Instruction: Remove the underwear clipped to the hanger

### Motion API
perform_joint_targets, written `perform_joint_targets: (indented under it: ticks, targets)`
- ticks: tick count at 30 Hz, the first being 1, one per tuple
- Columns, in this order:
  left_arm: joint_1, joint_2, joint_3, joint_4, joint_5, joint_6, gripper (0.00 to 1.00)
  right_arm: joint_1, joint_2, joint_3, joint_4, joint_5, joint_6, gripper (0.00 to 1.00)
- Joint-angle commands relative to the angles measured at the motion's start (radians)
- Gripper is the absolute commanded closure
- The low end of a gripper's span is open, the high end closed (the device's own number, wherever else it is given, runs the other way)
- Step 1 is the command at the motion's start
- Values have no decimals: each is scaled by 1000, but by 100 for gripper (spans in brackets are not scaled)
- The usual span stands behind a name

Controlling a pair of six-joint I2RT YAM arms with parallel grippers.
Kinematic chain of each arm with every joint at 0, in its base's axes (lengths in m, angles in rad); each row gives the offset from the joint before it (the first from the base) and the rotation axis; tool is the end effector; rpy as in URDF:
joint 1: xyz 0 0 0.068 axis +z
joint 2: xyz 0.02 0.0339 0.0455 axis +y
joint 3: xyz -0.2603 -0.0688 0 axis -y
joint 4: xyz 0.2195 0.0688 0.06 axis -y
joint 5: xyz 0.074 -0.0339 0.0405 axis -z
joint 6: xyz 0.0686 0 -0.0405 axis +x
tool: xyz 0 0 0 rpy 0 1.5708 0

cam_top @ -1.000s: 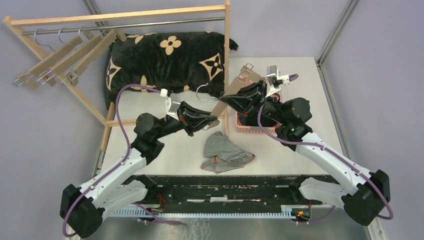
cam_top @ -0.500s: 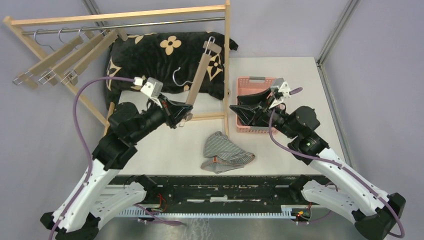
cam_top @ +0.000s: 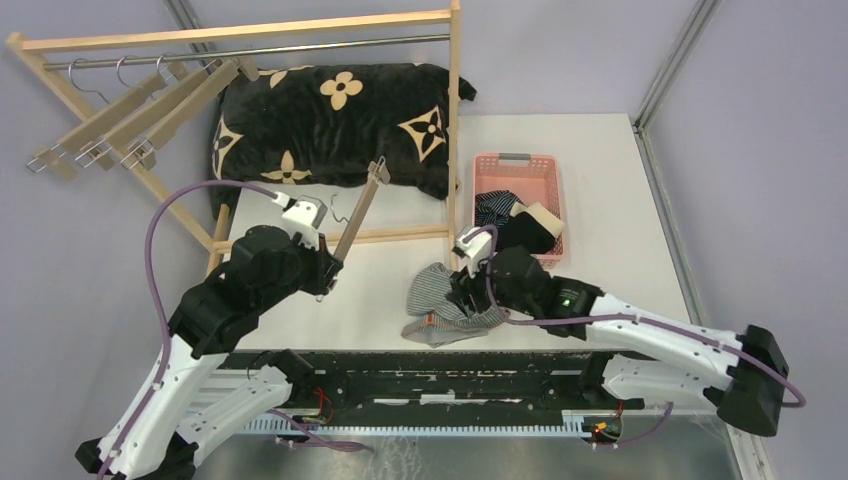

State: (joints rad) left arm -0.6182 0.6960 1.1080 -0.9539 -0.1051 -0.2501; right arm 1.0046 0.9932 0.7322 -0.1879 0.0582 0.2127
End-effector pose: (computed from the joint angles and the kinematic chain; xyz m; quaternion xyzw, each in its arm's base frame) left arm 0.1013 -0.0632 0.3499 0.1337 0.8594 -0.1652 0.4650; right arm 0.1288 0.1952 0.2711 -0.3122 0.7869 0.2838 0.4504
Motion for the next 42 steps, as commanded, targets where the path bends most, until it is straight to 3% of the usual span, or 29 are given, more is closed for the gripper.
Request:
perform_joint_targets:
  ticks: [1,6,11,13,16,20,21,22,23,24,27,32,42]
  targets:
    - [2,2,38,-8,33,112,97,49,107,-23,-7,110,12,38]
    - [1,11,39,51,100,149,97,49,219,-33,55,141,31,27]
    - [2,58,10,96,109,169,97,51,338,-1,34,111,53,25]
    - [3,79,-6,120,114,176,97,51,379,4,29,99,67,30]
    - [8,98,-11,155,129,191,97,50,415,24,-10,78,74,46]
    - [48,142,-3,187,160,222,97,51,444,61,-74,59,54,55]
    - [65,155,-7,203,178,226,97,51,450,69,-86,49,47,61]
    - [84,170,-15,221,211,229,97,51,456,80,-99,39,42,74]
    - [109,184,-23,243,249,231,97,50,461,88,-109,31,40,93]
    - [135,198,-30,266,289,232,97,50,461,97,-119,26,40,98]
    - [201,226,-23,342,386,237,97,51,429,110,-137,37,47,99]
    - [212,266,75,388,351,241,97,51,217,115,-153,111,36,99]
    - [213,297,346,222,310,284,97,51,-57,281,-202,403,-101,99]
